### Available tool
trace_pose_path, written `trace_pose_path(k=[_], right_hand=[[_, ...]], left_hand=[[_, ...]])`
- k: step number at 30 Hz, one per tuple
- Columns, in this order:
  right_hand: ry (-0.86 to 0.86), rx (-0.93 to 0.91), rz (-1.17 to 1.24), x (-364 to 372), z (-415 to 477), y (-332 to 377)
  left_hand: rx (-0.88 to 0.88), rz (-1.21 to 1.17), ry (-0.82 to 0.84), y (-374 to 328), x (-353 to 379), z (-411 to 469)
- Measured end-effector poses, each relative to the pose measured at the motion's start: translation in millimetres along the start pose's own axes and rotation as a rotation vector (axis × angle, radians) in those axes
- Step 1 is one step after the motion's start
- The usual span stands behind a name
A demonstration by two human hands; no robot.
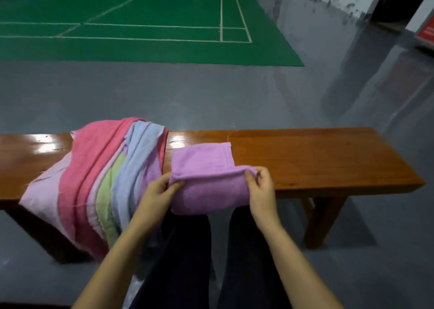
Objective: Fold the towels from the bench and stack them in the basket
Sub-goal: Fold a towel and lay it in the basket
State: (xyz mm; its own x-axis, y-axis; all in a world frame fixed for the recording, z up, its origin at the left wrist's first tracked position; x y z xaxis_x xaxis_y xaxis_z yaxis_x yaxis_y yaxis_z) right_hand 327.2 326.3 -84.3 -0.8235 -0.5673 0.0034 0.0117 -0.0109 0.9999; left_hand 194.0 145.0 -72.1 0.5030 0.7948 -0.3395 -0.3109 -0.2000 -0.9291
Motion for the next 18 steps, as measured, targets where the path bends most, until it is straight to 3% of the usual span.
trace_pose_path(k=[4, 8, 15, 18], right_hand=[[0.010, 0.106, -0.041, 3, -1, -25], [0.010, 0.064, -0.070, 13, 23, -20], [0.019, 0.119, -0.372, 43, 62, -47], [0.001, 0.094, -0.443, 48, 64, -52]], left_hand=[[-0.076, 0.018, -0.006, 25, 8, 2], [-0.103, 0.033, -0.074, 29, 11, 26], [-0.291, 0.204, -0.215, 56, 22, 49], [-0.282, 0.284, -0.255, 55, 24, 47]])
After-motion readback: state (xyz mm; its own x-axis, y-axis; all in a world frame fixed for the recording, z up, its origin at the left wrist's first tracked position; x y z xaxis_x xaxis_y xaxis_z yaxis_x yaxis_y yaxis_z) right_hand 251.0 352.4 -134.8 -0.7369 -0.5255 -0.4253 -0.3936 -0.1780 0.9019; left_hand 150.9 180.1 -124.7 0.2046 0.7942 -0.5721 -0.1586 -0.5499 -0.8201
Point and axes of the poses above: each hand's wrist, its own z-axis towards the middle knuckle, its own x-axis out of the palm, y = z × x, the point moved 3 cm from there along z, towards the middle knuckle, and after that the axes turned 2 degrees about -y, right-handed, at the moved point
